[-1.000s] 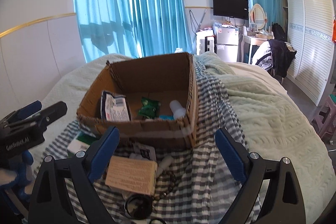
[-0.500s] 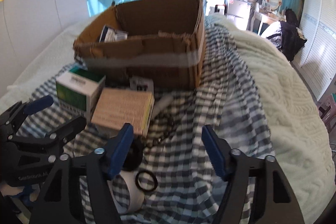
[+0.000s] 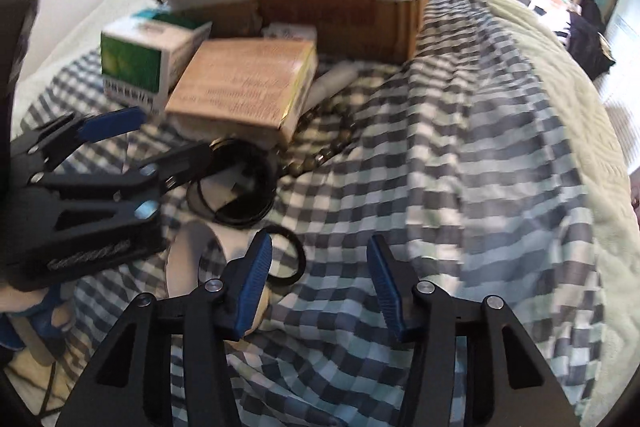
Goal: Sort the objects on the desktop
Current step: 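Grasp a black ring with the left tool while the right tool grasps another black ring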
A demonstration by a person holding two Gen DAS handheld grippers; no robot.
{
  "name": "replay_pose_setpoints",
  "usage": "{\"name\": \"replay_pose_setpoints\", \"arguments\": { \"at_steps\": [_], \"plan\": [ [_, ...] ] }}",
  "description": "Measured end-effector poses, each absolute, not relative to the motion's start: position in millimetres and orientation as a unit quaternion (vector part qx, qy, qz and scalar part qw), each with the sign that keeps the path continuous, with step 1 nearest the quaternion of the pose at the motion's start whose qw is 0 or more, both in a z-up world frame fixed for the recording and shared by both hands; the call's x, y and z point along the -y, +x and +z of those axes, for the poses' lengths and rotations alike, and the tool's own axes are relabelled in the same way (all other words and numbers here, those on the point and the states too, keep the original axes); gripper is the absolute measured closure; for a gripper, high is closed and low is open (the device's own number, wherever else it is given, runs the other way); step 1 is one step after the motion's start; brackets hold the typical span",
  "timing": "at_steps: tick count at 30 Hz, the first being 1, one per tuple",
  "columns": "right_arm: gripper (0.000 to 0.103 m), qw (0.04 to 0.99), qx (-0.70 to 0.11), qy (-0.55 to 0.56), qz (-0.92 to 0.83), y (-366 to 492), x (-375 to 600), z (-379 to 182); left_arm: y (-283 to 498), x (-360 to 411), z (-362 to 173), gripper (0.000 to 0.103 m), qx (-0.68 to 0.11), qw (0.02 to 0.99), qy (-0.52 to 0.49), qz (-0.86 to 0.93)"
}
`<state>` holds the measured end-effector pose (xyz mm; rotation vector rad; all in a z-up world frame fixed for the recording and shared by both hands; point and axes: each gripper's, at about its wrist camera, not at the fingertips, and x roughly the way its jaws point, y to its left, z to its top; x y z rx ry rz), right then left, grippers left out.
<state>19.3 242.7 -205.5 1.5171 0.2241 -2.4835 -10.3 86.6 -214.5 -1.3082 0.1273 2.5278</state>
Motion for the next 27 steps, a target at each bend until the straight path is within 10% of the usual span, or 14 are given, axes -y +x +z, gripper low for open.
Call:
{"name": "replay_pose_setpoints", "arguments": {
  "at_steps": [7,14,21,27],
  "plan": [
    [0.058,0.117,-0.079,0.54,-0.83,15.9,-241.1,-222.7,-19.6,-90.2,-241.4,0.038,-0.059,0.144,-0.48,0.863],
    [0.068,0.1,-0.088,0.551,-0.824,13.7,-241.3,-235.7,-18.4,-83.3,-249.7,0.085,-0.056,0.156,-0.493,0.854],
    [0.1,0.084,-0.105,0.541,-0.83,21.5,-235.8,-239.7,-7.1,-76.1,-237.9,0.09,-0.059,0.159,-0.479,0.861],
    [0.101,0.073,-0.059,0.502,-0.86,38.7,-253.9,-213.8,2.8,-68.6,-221.8,0.09,-0.055,0.156,-0.461,0.872]
  ]
}}
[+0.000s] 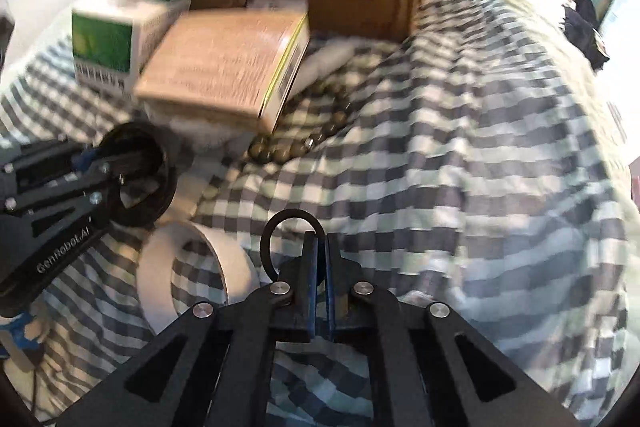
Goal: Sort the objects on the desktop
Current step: 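Grasp a black ring with the left tool while the right tool grasps another black ring, then lift both black rings and carry them over the box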
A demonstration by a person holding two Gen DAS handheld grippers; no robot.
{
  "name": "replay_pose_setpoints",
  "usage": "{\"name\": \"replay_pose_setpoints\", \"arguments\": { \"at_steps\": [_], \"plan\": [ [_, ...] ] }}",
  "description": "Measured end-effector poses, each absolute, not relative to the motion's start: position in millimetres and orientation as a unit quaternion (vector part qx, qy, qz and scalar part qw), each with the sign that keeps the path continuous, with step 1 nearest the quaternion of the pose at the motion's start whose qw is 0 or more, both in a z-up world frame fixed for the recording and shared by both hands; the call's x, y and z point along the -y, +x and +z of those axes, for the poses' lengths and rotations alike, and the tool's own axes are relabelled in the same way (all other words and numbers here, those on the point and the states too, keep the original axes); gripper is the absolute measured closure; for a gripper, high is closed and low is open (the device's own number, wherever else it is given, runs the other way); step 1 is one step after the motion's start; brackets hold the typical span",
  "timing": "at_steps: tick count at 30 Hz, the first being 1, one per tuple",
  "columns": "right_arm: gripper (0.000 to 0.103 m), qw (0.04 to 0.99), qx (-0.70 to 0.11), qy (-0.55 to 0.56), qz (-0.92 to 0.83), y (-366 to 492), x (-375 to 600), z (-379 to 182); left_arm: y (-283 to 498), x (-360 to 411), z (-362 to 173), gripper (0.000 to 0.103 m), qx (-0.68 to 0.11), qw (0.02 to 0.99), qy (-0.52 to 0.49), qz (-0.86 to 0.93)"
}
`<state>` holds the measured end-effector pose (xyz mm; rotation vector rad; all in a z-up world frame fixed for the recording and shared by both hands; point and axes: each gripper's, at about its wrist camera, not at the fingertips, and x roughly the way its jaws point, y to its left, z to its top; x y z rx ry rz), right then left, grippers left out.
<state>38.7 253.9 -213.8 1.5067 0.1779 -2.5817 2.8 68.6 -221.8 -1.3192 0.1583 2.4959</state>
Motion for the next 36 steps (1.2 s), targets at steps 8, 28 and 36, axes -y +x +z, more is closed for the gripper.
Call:
{"name": "replay_pose_setpoints", "arguments": {
  "at_steps": [8,28,36],
  "plan": [
    [0.101,0.077,-0.001,0.422,-0.904,56.4,-271.9,-168.4,10.5,-60.9,-180.4,0.09,-0.039,0.159,-0.415,0.895],
    [0.1,0.078,0.005,0.265,-0.961,46.0,-253.4,-70.7,12.9,-41.7,-65.8,0.09,-0.016,0.143,-0.276,0.95],
    [0.1,0.083,0.018,0.211,-0.974,44.6,-250.7,-27.9,7.4,-38.9,-26.3,0.09,-0.011,0.144,-0.227,0.963]
  ]
}}
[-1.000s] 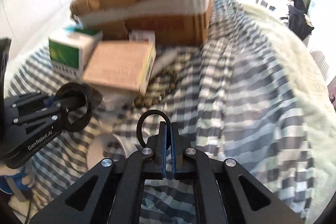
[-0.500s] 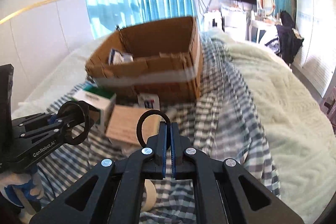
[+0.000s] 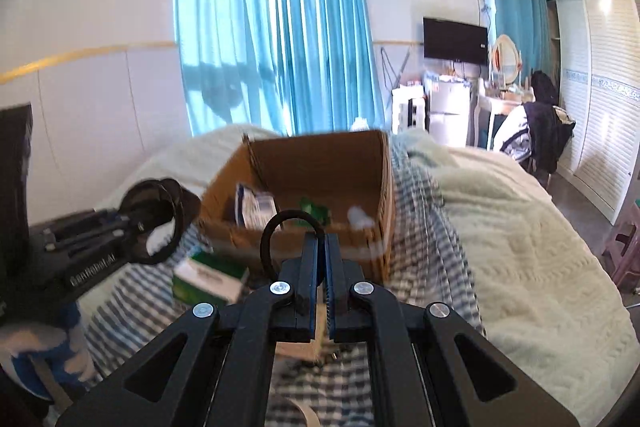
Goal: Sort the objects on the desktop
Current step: 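Lift both black rings and carry them over the box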
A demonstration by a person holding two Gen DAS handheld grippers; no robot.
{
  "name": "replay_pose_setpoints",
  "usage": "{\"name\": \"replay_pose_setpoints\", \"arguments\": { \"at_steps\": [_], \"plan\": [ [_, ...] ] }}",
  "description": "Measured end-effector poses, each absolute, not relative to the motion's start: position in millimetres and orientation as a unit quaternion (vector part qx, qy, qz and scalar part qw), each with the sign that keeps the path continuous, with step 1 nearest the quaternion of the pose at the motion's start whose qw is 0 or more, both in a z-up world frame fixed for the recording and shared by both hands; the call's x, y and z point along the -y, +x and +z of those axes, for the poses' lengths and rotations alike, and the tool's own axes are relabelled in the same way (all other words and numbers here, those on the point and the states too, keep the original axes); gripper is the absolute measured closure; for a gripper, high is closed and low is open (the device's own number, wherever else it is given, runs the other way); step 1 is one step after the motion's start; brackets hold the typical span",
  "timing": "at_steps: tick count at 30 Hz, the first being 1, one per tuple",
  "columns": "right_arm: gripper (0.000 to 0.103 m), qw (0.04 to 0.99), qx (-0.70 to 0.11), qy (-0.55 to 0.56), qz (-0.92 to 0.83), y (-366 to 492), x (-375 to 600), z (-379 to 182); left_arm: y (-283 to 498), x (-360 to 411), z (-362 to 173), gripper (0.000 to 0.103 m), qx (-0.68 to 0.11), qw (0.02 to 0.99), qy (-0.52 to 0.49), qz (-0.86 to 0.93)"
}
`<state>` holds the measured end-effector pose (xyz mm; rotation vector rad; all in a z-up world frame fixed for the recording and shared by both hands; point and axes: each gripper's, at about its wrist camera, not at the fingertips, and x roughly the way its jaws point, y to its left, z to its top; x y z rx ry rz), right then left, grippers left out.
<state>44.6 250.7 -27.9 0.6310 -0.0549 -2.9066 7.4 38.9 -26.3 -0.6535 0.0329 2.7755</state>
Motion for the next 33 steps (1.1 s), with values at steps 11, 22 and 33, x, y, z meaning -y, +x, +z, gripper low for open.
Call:
{"name": "replay_pose_setpoints", "arguments": {
  "at_steps": [11,22,33],
  "plan": [
    [0.1,0.091,0.011,0.16,-0.983,23.8,-237.5,17.8,-12.9,-26.4,8.7,0.09,0.001,0.137,-0.177,0.975],
    [0.1,0.094,0.011,0.146,-0.985,-20.8,-228.2,32.8,-49.5,-25.8,21.4,0.09,-0.01,0.131,-0.156,0.979],
    [0.1,0.102,0.013,0.151,-0.983,-70.5,-224.2,31.6,-96.6,-34.6,19.8,0.09,-0.023,0.141,-0.162,0.976]
  ]
}}
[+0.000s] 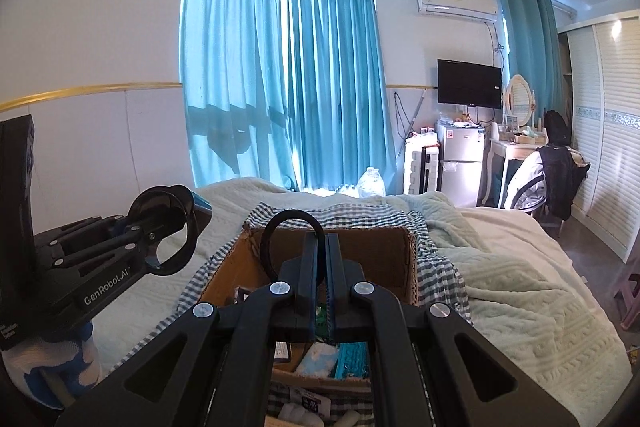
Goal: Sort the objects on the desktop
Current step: 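Lift both black rings and carry them over the box, then open both tools to drop the black rings into the box, then move both open tools back down beside the box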
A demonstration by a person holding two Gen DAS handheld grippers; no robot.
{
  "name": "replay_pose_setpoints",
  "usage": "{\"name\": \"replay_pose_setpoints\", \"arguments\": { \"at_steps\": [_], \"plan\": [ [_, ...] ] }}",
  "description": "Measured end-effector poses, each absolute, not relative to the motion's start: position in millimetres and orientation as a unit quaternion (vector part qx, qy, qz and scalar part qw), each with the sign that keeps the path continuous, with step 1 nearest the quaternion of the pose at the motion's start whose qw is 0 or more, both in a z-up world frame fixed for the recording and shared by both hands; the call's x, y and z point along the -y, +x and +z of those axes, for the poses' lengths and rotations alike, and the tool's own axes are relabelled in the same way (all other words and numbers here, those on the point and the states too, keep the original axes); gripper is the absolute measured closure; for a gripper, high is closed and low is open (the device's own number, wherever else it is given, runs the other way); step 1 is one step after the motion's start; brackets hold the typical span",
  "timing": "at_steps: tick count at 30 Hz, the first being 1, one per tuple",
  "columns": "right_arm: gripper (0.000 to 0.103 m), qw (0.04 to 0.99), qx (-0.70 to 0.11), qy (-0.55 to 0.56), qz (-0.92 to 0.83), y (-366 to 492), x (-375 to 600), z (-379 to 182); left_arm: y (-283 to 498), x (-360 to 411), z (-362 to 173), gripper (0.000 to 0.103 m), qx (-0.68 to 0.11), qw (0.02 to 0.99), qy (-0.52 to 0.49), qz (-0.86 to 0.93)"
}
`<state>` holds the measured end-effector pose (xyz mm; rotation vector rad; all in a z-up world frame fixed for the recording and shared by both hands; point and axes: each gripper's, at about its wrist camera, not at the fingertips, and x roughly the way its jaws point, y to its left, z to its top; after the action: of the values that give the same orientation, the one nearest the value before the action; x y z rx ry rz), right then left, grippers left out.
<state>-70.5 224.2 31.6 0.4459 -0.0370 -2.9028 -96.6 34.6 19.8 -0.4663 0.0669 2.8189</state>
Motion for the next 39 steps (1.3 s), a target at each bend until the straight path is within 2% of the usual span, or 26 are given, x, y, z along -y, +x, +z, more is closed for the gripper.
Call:
{"name": "replay_pose_setpoints", "arguments": {
  "at_steps": [11,21,25,26,28,29,30,31,33,34,36,39],
  "plan": [
    [0.1,0.105,0.005,0.176,-0.979,-125.0,-226.2,5.9,-154.0,-45.5,-13.6,0.09,-0.014,0.152,-0.204,0.967],
    [0.1,0.104,0.005,0.26,-0.96,-179.6,-238.2,-50.3,-199.1,-49.5,-75.6,0.09,-0.028,0.142,-0.284,0.948],
    [0.1,0.104,0.003,0.289,-0.952,-196.6,-238.1,-72.8,-210.4,-48.5,-93.7,0.082,-0.034,0.134,-0.308,0.941],
    [0.097,0.101,0.004,0.295,-0.95,-200.6,-238.9,-77.3,-212.5,-48.5,-96.4,0.078,-0.033,0.134,-0.312,0.94],
    [0.08,0.099,0.007,0.305,-0.947,-206.2,-241.5,-87.3,-214.7,-46.1,-99.5,0.067,-0.032,0.13,-0.315,0.94],
    [0.068,0.1,0.008,0.309,-0.946,-208.1,-241.7,-91.1,-214.7,-44.9,-99.4,0.059,-0.03,0.129,-0.314,0.94],
    [0.064,0.1,0.004,0.312,-0.945,-212.6,-238.3,-93.0,-213.5,-43.6,-98.4,0.054,-0.028,0.129,-0.311,0.941],
    [0.064,0.096,-0.003,0.31,-0.946,-212.7,-237.5,-94.6,-212.2,-41.6,-96.8,0.053,-0.026,0.127,-0.306,0.943],
    [0.064,0.094,-0.007,0.312,-0.945,-212.0,-236.3,-96.3,-211.2,-41.1,-94.7,0.041,-0.031,0.12,-0.304,0.945],
    [0.063,0.092,-0.009,0.314,-0.945,-211.4,-235.8,-96.1,-209.6,-40.3,-93.2,0.041,-0.03,0.117,-0.302,0.946],
    [0.052,0.089,-0.011,0.311,-0.946,-205.1,-235.0,-94.5,-205.6,-38.7,-89.0,0.041,-0.024,0.119,-0.299,0.947],
    [0.05,0.089,-0.008,0.3,-0.95,-197.3,-237.6,-88.0,-197.6,-35.5,-78.9,0.04,-0.017,0.12,-0.289,0.95]
  ]
}}
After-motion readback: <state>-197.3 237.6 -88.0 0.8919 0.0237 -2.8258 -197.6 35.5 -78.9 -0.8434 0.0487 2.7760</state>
